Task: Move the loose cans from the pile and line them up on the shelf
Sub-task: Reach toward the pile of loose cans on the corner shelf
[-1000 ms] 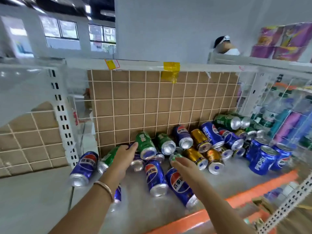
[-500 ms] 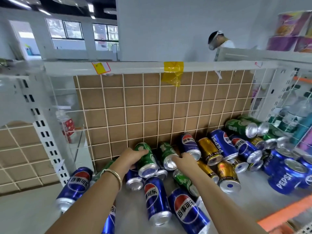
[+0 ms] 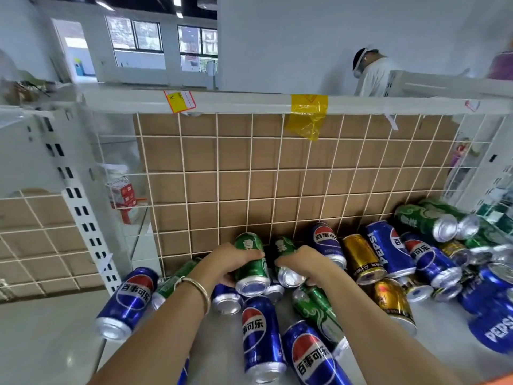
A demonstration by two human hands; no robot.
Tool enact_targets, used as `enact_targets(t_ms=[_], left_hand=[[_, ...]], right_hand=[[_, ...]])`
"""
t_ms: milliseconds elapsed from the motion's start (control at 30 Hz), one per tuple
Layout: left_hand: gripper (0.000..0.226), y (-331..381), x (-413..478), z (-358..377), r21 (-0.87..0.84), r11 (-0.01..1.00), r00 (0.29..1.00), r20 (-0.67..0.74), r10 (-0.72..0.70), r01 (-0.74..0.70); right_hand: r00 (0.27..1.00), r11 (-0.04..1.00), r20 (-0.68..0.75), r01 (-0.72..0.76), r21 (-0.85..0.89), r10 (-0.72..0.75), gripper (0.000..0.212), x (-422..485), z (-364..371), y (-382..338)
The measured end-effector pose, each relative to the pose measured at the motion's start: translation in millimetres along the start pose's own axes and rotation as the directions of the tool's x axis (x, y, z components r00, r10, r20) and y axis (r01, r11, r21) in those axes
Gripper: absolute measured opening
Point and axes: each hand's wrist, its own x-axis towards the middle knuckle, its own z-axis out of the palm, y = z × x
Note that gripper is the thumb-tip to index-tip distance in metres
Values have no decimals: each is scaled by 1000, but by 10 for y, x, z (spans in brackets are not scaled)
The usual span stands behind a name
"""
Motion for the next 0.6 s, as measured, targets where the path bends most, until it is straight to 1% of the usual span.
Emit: enact_targets(t_ms=[100,167,233,300,367,433,500,533,600], left_hand=[[66,-46,-47,79,-155,987,999,-2,39,-39],[61,-100,-66,136,-306,950,998,-13,54,-55],[48,-154,-133,190,-433,898,996,-17,83,-82],[34,-183,-216,210,-496,859,990,-24,135,-130],[33,-207,-295,203,-525,832,981,-35,191,-181],[42,-239,-380,178,-549,806,971,-44,237,-221],[40,-286,-486,151,-584,779,967,-41,253,-229],[34,-315,-558,138,-603,764,966,-43,256,-230],[26,-399,-702,113,-641,732,965,-57,256,-232]], right_hand=[[999,963,-30,-9,269,18,51,28,-12,102],[1000,931,-29,10,365,1,57,3,-54,138],[1000,875,22,-5,485,-7,53,-35,-112,184],[993,810,110,-32,585,-40,41,-86,-187,242],[975,753,200,-57,655,-101,35,-155,-234,320],[946,699,271,-72,711,-179,31,-260,-258,365],[923,672,293,-54,739,-249,29,-343,-249,379],[914,665,293,-34,746,-281,34,-389,-227,369],[909,653,266,9,757,-321,53,-464,-154,340]])
